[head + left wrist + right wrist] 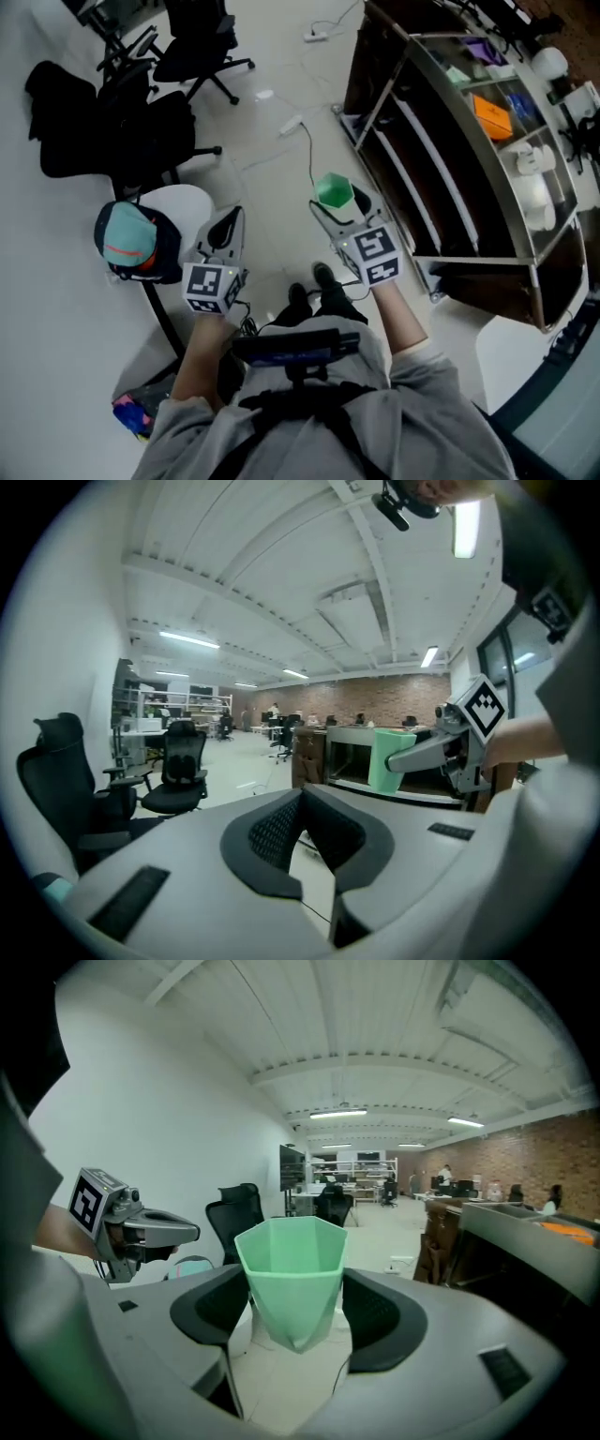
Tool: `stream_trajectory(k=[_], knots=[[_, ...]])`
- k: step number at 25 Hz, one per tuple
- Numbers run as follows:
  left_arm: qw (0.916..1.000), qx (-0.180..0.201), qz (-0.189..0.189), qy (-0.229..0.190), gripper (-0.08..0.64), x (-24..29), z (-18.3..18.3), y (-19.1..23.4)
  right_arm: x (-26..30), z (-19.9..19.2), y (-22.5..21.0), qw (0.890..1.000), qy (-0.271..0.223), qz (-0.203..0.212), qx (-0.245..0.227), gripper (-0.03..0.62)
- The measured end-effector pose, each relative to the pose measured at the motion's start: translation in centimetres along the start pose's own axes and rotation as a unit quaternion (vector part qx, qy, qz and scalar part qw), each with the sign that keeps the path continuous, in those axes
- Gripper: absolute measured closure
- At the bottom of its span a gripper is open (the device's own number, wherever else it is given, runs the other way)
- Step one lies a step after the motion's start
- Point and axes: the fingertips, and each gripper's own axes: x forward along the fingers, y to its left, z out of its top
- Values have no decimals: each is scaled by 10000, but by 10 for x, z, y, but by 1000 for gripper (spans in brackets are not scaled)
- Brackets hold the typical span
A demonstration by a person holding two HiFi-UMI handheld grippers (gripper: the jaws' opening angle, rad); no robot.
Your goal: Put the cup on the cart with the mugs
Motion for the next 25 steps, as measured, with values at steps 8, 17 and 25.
stream_trajectory(k=[8, 17, 25], knots=[[9910, 423, -1271, -19, 560, 72, 23, -82, -71, -37, -82, 9915, 55, -1202, 502, 270], [9724, 782, -2199, -22, 560, 134, 44, -197, -152, -66, -156, 9756, -79, -1964, 980, 270], [9529, 1007, -2860, -69, 560, 187, 67, -324, -230, -87, -229, 9653, -209, -2324, 1170, 270]])
